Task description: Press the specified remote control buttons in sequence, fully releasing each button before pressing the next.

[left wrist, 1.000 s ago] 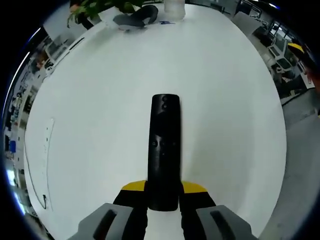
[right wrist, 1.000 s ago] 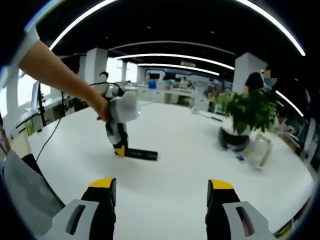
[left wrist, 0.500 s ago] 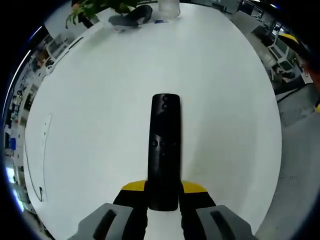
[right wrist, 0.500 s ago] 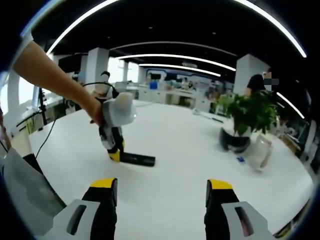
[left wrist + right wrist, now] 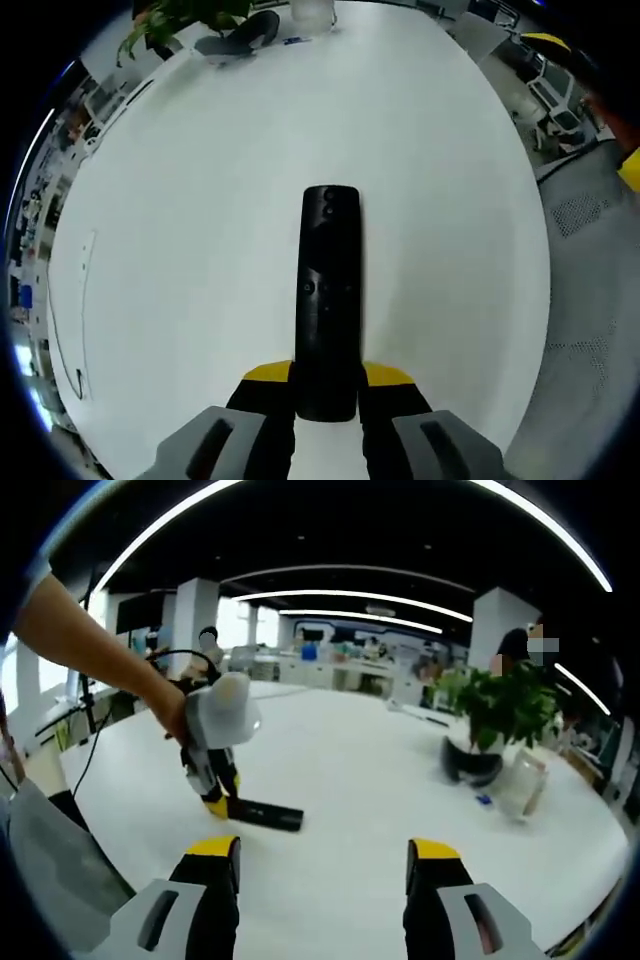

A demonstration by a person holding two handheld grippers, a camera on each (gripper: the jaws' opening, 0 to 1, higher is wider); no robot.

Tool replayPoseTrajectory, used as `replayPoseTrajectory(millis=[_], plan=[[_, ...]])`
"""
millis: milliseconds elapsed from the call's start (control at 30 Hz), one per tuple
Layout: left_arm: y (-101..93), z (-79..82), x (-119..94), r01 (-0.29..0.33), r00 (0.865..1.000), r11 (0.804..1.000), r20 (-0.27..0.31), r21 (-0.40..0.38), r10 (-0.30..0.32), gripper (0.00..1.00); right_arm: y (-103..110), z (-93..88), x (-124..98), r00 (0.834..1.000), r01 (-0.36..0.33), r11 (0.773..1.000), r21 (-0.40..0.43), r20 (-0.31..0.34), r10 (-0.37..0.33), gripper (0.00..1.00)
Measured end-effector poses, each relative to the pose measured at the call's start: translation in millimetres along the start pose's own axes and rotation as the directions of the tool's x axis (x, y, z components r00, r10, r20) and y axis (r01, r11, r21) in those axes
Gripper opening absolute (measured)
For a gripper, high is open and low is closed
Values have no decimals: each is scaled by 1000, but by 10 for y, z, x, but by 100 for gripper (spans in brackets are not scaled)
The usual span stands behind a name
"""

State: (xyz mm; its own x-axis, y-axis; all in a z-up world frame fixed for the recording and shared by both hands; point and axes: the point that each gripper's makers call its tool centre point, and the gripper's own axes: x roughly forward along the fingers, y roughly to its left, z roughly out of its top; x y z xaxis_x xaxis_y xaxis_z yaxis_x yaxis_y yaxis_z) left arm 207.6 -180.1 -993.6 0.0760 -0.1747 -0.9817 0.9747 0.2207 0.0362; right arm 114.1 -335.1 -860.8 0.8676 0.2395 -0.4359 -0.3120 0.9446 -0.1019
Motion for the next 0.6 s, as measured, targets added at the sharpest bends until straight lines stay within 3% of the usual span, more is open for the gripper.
replayPoseTrajectory(millis=[600], plan=[[-254, -99, -34, -7, 1000, 1000, 2, -20, 7, 23, -2, 45, -26, 1000, -1, 1000, -1, 27, 1, 60]])
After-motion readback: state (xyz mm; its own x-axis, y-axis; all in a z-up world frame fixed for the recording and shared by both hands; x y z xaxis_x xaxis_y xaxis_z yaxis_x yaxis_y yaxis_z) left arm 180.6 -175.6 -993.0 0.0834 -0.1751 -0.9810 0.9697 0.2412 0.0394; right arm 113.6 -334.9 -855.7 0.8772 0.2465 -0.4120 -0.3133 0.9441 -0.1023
